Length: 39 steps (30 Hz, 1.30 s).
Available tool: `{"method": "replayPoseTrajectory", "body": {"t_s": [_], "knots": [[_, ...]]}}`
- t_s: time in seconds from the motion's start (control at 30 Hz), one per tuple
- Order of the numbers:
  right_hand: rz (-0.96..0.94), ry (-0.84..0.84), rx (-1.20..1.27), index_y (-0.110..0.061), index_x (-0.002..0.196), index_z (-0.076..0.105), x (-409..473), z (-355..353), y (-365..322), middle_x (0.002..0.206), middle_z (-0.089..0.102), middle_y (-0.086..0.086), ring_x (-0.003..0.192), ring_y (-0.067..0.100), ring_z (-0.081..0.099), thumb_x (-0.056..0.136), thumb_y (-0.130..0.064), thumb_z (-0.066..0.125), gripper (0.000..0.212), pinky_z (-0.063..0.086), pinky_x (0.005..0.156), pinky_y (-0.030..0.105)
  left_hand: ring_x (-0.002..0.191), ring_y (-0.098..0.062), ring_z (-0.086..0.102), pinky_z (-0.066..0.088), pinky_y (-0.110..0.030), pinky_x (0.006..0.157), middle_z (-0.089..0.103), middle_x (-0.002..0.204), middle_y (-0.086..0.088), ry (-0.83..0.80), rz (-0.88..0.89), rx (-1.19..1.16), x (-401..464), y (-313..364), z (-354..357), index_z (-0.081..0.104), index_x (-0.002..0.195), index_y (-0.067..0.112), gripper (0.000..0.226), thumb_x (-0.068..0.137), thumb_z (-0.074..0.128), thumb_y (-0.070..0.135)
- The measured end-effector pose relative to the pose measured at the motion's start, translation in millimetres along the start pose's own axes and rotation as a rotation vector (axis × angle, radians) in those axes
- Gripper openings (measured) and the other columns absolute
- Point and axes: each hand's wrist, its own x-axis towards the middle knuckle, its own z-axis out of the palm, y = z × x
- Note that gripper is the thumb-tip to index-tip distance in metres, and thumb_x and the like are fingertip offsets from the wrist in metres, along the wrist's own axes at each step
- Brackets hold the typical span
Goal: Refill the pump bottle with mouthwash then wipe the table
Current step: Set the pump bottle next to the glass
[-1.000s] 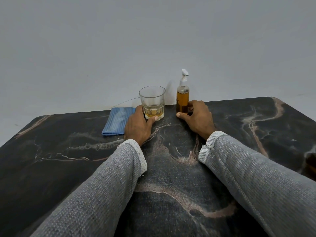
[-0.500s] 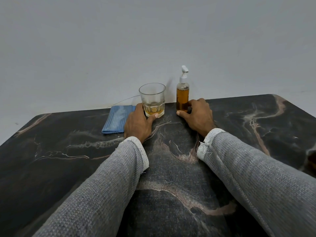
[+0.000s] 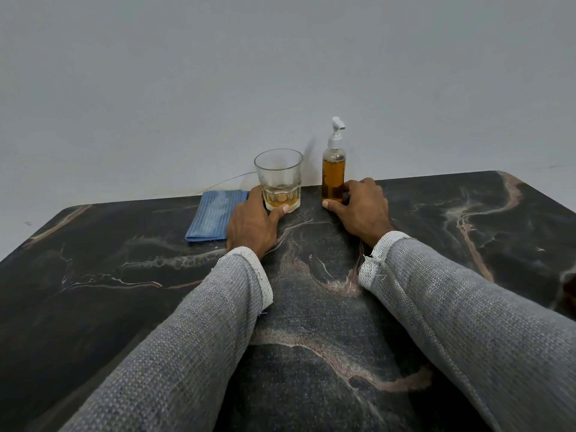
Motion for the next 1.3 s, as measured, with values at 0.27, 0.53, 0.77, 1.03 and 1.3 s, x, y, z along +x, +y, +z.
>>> {"method": "replayPoseTrajectory", "body": {"t_s": [0.27, 0.53, 0.77, 1.03, 1.3], "knots": [[-0.005, -0.001, 0.004, -0.013, 0.121, 0.062, 0.6, -0.1, 0.3, 0.118, 0.061, 0.011, 0.109, 0.028, 0.057, 0.083, -0.054, 0.067, 0.056, 0.048, 0.094, 0.047, 0.12, -0.031, 0.055, 0.047, -0.045, 0.097, 0.06, 0.133, -0.006, -0.003, 0.011, -0.009, 0.1, 0.0, -0.3, 0.047, 0.135, 0.018, 0.053, 0.091, 0.06, 0.045], [-0.007, -0.003, 0.016, -0.014, 0.12, 0.062, 0.5, 0.1, 0.8, 0.118, 0.061, 0.01, 0.11, 0.028, 0.057, 0.083, -0.054, 0.067, 0.055, 0.048, 0.095, 0.047, 0.117, -0.031, 0.056, 0.048, -0.044, 0.094, 0.062, 0.13, -0.006, -0.003, 0.008, 0.002, 0.0, 0.3, -0.9, 0.049, 0.133, 0.018, 0.05, 0.091, 0.06, 0.044], [-0.009, 0.002, -0.003, -0.013, 0.116, 0.061, 0.9, 0.7, 0.8, 0.117, 0.06, 0.011, 0.108, 0.028, 0.056, 0.083, -0.054, 0.066, 0.053, 0.049, 0.093, 0.048, 0.12, -0.031, 0.055, 0.047, -0.046, 0.098, 0.06, 0.133, -0.006, -0.018, 0.008, -0.002, -0.5, 1.7, -1.5, 0.047, 0.136, 0.018, 0.053, 0.092, 0.059, 0.045], [-0.02, 0.019, -0.018, -0.013, 0.116, 0.062, 1.4, 1.4, 1.7, 0.117, 0.059, 0.011, 0.109, 0.029, 0.055, 0.084, -0.053, 0.065, 0.051, 0.047, 0.093, 0.046, 0.119, -0.031, 0.055, 0.046, -0.044, 0.096, 0.061, 0.132, -0.007, -0.014, 0.003, 0.032, 0.1, 1.9, -1.3, 0.05, 0.133, 0.017, 0.05, 0.092, 0.058, 0.044], [-0.016, 0.022, -0.034, -0.013, 0.118, 0.06, 1.8, 1.9, 1.4, 0.119, 0.058, 0.012, 0.11, 0.029, 0.054, 0.085, -0.053, 0.065, 0.052, 0.047, 0.093, 0.046, 0.119, -0.031, 0.055, 0.045, -0.042, 0.094, 0.061, 0.131, -0.007, -0.002, 0.009, 0.04, 2.2, -0.4, 1.7, 0.05, 0.133, 0.017, 0.051, 0.092, 0.058, 0.045]]}}
